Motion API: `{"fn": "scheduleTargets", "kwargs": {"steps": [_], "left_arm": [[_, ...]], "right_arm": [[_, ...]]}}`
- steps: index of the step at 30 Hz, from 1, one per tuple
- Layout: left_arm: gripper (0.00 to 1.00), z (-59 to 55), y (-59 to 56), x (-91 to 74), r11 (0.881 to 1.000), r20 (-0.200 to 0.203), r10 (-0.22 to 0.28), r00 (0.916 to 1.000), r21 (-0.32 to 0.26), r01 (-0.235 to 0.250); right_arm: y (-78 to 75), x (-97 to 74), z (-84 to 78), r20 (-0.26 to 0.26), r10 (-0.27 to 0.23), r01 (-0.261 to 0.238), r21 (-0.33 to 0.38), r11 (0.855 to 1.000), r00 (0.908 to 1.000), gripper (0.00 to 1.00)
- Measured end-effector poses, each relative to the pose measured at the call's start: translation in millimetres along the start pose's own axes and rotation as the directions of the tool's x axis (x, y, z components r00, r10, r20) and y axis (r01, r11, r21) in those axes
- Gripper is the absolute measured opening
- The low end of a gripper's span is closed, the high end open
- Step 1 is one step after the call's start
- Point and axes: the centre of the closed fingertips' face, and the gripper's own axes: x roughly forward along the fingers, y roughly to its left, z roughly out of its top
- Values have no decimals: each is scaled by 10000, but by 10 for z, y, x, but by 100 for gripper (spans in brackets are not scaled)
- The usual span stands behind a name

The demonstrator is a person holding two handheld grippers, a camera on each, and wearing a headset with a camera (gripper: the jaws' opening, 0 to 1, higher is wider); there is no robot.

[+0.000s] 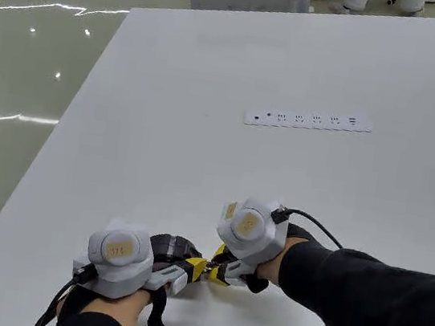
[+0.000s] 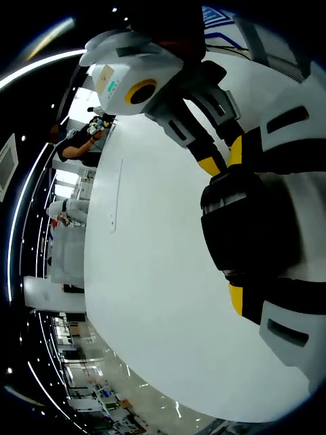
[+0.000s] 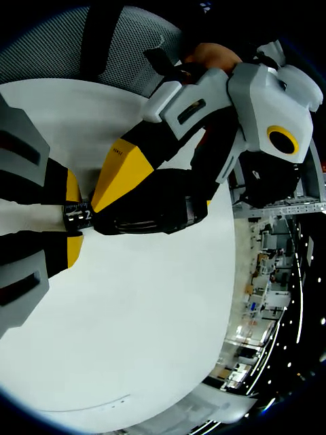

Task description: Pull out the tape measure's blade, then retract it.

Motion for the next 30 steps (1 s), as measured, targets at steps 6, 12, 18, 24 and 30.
{"fn": "scheduleTargets", "kwargs": {"steps": [6,12,18,24,30], "left_arm": [[57,-3,-5,-8,10000,13,-89,10000,-1,89],[57,-5,-4,3,9999,26,-117,9999,26,117],[58,-3,2,9,9999,32,-155,9999,5,155],[58,-4,0,14,9999,41,-163,9999,3,163],[58,-10,-6,17,9998,29,-183,9998,-8,183]], "right_arm": [[2,32,29,-1,26,-26,-69,10000,10000,9],[27,53,57,-121,-8,5,-172,9999,9999,9],[17,55,52,-184,3,-7,-230,9997,9998,9],[9,56,51,-166,-66,63,-188,9998,9998,9],[6,57,50,-190,-100,98,-105,9999,9998,9]]}}
